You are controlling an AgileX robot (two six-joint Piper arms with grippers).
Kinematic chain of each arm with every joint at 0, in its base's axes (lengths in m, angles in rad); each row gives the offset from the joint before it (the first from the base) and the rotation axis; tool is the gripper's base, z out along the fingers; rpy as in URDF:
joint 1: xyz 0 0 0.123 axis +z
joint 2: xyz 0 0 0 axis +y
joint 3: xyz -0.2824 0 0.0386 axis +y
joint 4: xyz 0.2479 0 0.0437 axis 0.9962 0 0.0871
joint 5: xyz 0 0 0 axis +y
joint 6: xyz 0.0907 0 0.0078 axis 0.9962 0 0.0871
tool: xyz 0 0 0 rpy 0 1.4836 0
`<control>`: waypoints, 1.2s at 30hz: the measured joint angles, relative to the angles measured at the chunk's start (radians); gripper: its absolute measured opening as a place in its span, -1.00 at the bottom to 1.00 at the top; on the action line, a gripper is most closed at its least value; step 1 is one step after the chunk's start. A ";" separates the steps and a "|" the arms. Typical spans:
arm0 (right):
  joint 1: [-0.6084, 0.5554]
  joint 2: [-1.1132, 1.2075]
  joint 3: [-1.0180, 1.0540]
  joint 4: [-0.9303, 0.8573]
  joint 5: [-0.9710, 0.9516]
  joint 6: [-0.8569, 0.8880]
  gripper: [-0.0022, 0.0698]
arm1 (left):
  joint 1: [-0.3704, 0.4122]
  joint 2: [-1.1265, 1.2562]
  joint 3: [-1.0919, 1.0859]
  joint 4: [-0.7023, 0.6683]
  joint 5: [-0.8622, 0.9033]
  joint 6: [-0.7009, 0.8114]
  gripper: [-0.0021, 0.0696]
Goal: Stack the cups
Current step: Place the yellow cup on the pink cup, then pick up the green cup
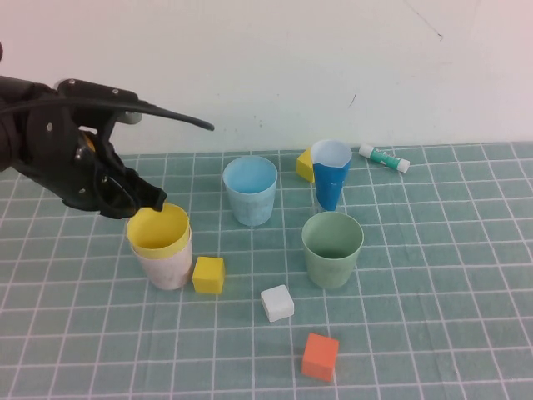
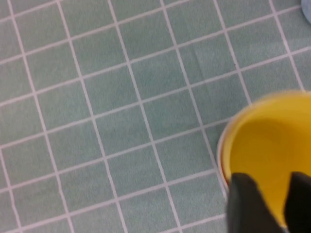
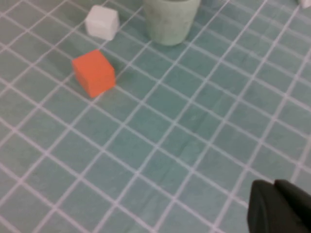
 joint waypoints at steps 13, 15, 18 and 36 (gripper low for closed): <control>0.028 0.516 -0.271 0.277 0.110 -0.307 -0.73 | 0.000 -0.300 0.000 0.028 -0.101 0.010 -0.84; 0.068 0.598 -0.342 0.280 0.102 -0.328 -0.72 | 0.000 -0.378 0.009 0.038 -0.101 0.011 -0.90; 0.160 0.721 -0.445 0.265 0.061 -0.337 -0.71 | 0.000 -0.492 0.057 0.045 -0.103 0.011 -0.93; 0.408 1.384 -1.016 -0.023 -0.027 -0.128 0.51 | 0.000 -0.986 0.575 0.074 -0.110 0.000 -0.94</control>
